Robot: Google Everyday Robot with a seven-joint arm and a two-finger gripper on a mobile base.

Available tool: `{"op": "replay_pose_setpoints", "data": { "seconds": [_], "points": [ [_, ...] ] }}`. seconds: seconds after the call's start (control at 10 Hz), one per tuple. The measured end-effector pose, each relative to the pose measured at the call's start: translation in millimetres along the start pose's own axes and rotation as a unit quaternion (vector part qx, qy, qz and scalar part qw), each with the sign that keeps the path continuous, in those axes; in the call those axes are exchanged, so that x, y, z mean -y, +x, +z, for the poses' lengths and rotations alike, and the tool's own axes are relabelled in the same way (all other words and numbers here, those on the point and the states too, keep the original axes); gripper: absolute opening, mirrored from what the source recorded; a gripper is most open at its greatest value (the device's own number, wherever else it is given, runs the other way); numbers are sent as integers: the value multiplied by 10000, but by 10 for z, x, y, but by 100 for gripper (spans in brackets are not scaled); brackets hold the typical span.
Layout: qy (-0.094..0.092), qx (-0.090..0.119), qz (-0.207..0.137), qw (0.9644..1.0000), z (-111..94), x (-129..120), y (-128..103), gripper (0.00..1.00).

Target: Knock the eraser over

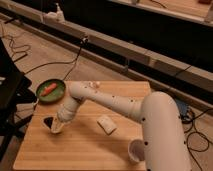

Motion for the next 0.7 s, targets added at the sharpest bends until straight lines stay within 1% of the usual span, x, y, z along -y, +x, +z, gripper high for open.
{"op": "replay_pose_setpoints", "data": {
  "seconds": [0.1, 0.2, 0.3, 0.4, 0.5, 0.6, 0.7],
  "points": [
    [140, -7, -75, 9999, -19, 143, -37, 0],
    [226, -39, -119, 9997, -31, 227, -47, 0],
    [421, -214, -181, 9987, -93, 376, 11, 0],
    [711, -591, -241, 9954, -272, 543, 149, 0],
    [959, -943, -215, 9907, -497, 628, 287, 0],
    [1199, -1269, -140, 9845, -760, 655, 416, 3],
    [1446, -1597, -16, 9765, -1058, 629, 536, 11]
  ]
}}
